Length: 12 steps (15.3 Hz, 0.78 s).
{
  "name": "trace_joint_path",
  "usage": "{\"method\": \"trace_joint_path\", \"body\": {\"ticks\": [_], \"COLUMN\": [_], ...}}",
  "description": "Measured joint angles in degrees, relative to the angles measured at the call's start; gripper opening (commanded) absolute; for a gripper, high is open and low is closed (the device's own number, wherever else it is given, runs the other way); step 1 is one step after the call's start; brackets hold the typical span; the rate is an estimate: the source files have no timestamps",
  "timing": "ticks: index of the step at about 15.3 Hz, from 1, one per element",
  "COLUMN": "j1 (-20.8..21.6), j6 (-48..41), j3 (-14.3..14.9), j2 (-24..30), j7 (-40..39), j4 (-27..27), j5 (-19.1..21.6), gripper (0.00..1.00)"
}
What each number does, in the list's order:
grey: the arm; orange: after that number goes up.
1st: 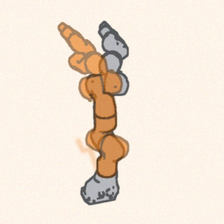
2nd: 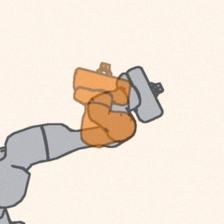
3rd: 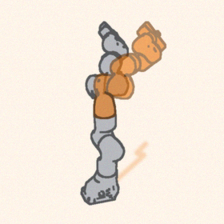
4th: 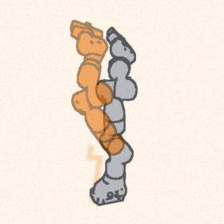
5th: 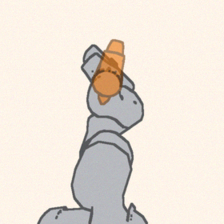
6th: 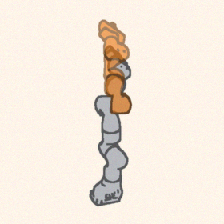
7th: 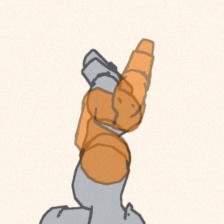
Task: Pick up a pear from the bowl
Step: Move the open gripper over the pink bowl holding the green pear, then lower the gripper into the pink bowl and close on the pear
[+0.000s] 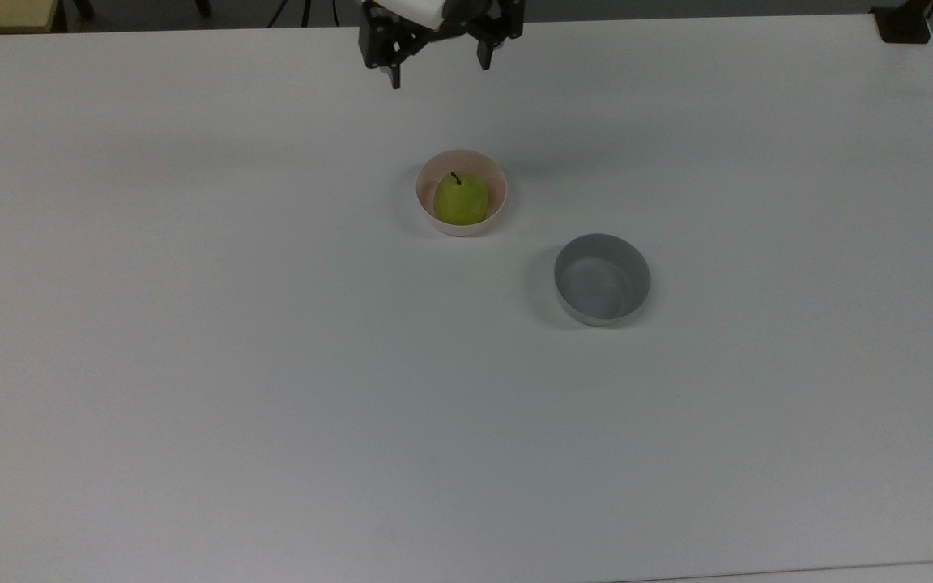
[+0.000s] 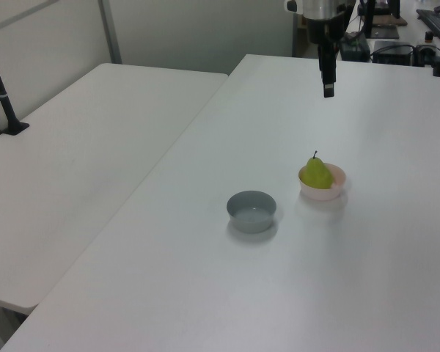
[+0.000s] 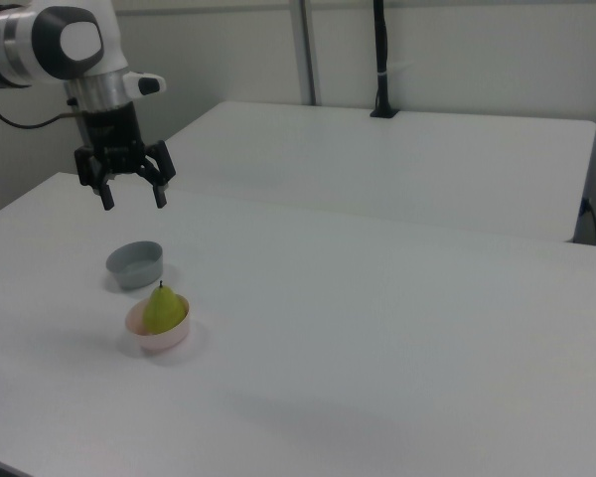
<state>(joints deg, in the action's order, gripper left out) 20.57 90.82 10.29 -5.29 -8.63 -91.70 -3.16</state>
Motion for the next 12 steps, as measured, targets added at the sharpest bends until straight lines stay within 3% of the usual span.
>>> {"method": "trace_joint_path", "body": {"ticks": [4,12], "j1": [1.5,2.9], "j6": [-0.1,0.6], "j3": [0.0,0.1], "j2": [-2.3,-12.4], "j7": [0.0,-1.5], "j4": [-0.7,-2.7], "j5": [0.0,-0.1], "gripper": [1.00,1.00]}}
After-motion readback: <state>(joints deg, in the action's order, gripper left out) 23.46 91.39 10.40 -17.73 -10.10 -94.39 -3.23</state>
